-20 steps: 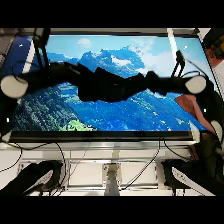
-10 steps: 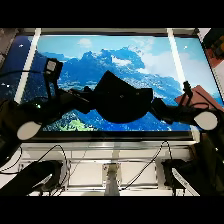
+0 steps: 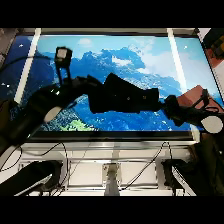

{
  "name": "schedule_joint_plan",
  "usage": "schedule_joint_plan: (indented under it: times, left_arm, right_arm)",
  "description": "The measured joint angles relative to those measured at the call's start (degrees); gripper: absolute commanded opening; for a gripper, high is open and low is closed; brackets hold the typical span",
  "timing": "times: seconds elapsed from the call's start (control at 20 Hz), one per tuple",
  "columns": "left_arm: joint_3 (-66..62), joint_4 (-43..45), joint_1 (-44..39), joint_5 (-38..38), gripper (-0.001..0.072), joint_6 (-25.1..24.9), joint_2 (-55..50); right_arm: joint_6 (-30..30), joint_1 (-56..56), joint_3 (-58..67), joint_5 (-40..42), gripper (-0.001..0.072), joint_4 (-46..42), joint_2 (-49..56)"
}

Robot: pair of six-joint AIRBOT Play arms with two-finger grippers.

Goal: Fold the clothes and pants, and hang the long-sleeved shirts on hangers.

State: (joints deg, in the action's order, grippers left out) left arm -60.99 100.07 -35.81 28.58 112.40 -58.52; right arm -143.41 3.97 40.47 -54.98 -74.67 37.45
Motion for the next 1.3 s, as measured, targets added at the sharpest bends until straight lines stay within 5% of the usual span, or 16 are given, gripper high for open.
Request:
schedule_joint_plan:
  times: [0.6, 1.2, 1.25, 1.3]
  left_arm:
    - [-11.69, -0.04, 3.50, -13.09, 0.0008, 2.05, -24.28]
    - [-23.54, -0.24, 6.56, -19.54, 0.0011, 7.43, -36.61]
    - [-24.28, -0.24, 6.51, -20.41, 0.0089, 7.45, -37.81]
    - [-24.92, -0.22, 6.49, -22.71, 0.0296, 7.45, -39.17]
  right_arm:
    - [-14.64, -3.50, 0.31, 27.98, 0.0034, 2.60, 19.58]
    - [-22.25, -3.56, 3.56, 38.84, 0.0037, 3.82, 30.27]
    - [-22.29, -3.56, 4.15, 39.82, 0.0062, 3.85, 31.04]
    - [-22.43, -3.56, 4.66, 41.07, 0.0200, 3.87, 31.89]
